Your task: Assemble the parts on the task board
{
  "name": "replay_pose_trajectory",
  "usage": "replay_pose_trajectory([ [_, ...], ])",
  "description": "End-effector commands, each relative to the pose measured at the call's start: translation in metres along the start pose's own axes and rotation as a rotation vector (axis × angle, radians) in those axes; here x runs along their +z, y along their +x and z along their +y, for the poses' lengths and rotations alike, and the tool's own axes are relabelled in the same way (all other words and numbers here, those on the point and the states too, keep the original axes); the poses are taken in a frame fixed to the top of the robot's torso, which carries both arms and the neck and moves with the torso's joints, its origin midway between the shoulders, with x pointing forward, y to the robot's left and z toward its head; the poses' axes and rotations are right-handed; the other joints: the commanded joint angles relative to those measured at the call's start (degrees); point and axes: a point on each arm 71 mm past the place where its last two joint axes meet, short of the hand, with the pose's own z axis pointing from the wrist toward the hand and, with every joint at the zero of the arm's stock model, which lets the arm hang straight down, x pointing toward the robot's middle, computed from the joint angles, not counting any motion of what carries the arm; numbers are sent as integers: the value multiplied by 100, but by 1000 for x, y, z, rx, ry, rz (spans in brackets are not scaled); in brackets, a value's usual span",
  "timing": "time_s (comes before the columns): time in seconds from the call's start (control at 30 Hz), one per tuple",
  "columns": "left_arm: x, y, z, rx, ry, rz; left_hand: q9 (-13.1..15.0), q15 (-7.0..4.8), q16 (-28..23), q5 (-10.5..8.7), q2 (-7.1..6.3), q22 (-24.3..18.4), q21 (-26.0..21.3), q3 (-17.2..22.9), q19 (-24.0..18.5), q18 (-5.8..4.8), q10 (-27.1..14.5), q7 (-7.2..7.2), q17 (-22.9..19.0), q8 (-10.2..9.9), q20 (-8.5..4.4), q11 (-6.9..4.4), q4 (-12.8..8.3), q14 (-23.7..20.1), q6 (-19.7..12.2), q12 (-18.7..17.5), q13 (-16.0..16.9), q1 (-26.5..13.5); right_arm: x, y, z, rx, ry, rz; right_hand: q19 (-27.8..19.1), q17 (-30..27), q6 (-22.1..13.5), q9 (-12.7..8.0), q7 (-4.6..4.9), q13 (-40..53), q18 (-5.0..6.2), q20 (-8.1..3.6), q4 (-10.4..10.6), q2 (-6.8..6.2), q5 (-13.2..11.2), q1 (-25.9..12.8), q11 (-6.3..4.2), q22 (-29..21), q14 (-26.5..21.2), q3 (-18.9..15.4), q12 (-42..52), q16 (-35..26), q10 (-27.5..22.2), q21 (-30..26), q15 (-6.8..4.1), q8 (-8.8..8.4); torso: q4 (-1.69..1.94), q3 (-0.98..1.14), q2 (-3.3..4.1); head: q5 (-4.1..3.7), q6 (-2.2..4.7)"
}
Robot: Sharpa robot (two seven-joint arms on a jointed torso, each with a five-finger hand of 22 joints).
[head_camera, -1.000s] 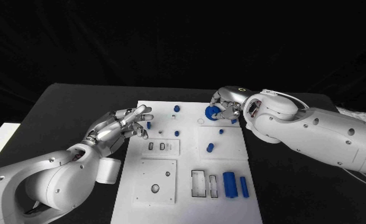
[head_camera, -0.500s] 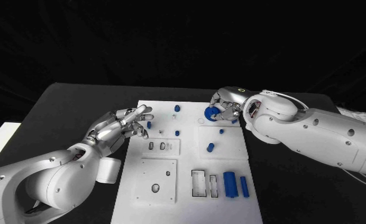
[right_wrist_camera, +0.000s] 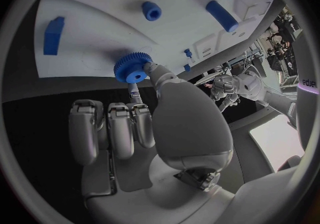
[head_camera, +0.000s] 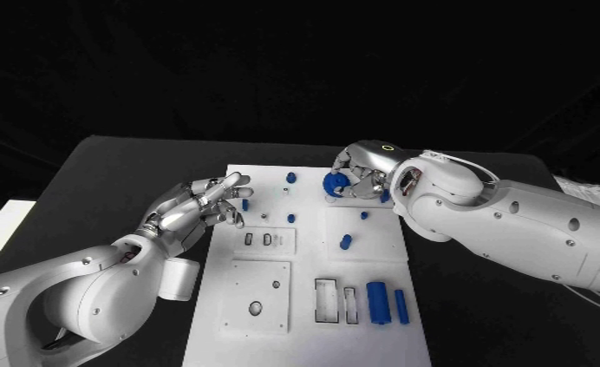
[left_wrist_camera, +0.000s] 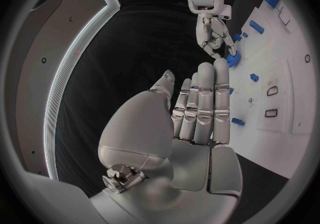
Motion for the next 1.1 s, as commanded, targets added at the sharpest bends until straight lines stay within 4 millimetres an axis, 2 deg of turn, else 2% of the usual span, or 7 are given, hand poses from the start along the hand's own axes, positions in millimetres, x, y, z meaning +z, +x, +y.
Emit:
replay_pose_trajectory([
  [0.03, 0, 4, -1, -8, 5, 28, -9, 9, -23, 10, 27, 2, 24, 12, -40, 70, -42, 22, 5, -20, 7, 10, -29, -31, -8, -37, 6, -2, 0, -5, 12, -15, -45, -63, 127, 1320, 50, 6, -10, 1362, -117, -4, -3, 0, 31, -87, -43, 382, 566, 37, -17, 8, 494, 32, -39, -25, 7, -3, 1, -10, 8],
  [0.13, 0, 4, -1, -9, 4, 29, -9, 10, -26, 10, 29, 2, 23, 13, -43, 70, -44, 22, 5, -21, 8, 11, -30, -33, -9, -38, 6, -2, 1, -5, 20, -11, -65, -74, 138, 1319, 68, 7, -14, 1363, -122, -5, 0, -3, 28, -106, -46, 406, 566, 47, -17, 7, 495, 42, -41, -29, 3, 0, 2, 36, 8],
  [0.37, 0, 5, 0, -10, 3, 33, -9, 11, -27, 10, 29, 1, 23, 14, -44, 70, -45, 23, 5, -22, 9, 11, -31, -34, -10, -39, 6, -2, 9, -2, 41, -7, -105, -72, 146, 1321, 92, 8, -20, 1360, -125, -8, 4, -16, 1, -144, -51, 421, 566, 62, -22, 8, 493, 50, -44, -43, 3, -7, -1, 45, 9],
  [0.5, 0, 5, 0, -11, 3, 34, -9, 11, -28, 10, 30, 1, 23, 14, -45, 70, -45, 23, 5, -22, 9, 11, -31, -35, -10, -39, 6, -2, 16, 1, 51, -10, -119, -70, 149, 1318, 94, 7, -20, 1360, -126, -9, 5, -22, -15, -159, -51, 427, 566, 69, -21, 7, 493, 52, -46, -55, 4, 1, 6, 68, 12],
  [0.7, 0, 5, 0, -11, 2, 35, -9, 11, -28, 10, 30, 1, 23, 14, -45, 70, -45, 23, 5, -22, 9, 11, -31, -35, -10, -39, 6, -2, 27, 6, 65, -18, -131, -76, 155, 1319, 97, 7, -21, 1362, -129, -10, 6, -29, -25, -171, -51, 440, 566, 72, -19, 7, 495, 58, -46, -63, 15, -3, 7, 88, -18],
  [0.8, 0, 6, 0, -11, 2, 36, -9, 11, -28, 10, 30, 1, 23, 14, -45, 70, -45, 23, 5, -22, 9, 11, -31, -35, -10, -39, 6, -2, 32, 9, 72, -19, -139, -74, 156, 1320, 99, 7, -22, 1361, -129, -10, 6, -26, -25, -173, -52, 442, 566, 76, -21, 7, 494, 59, -46, -65, 8, -2, 4, 106, -30],
  [1.1, 0, 6, 0, -12, 1, 36, -10, 12, -31, 11, 32, 1, 23, 16, -49, 70, -48, 23, 5, -24, 11, 12, -34, -38, -11, -41, 6, 0, 41, 21, 80, -43, -136, -44, 160, 1317, 116, 6, -22, 1364, -131, -13, 12, -39, -87, -228, -52, 452, 566, 93, -19, 6, 496, 63, -49, -103, -7, 0, 2, 128, -52],
])
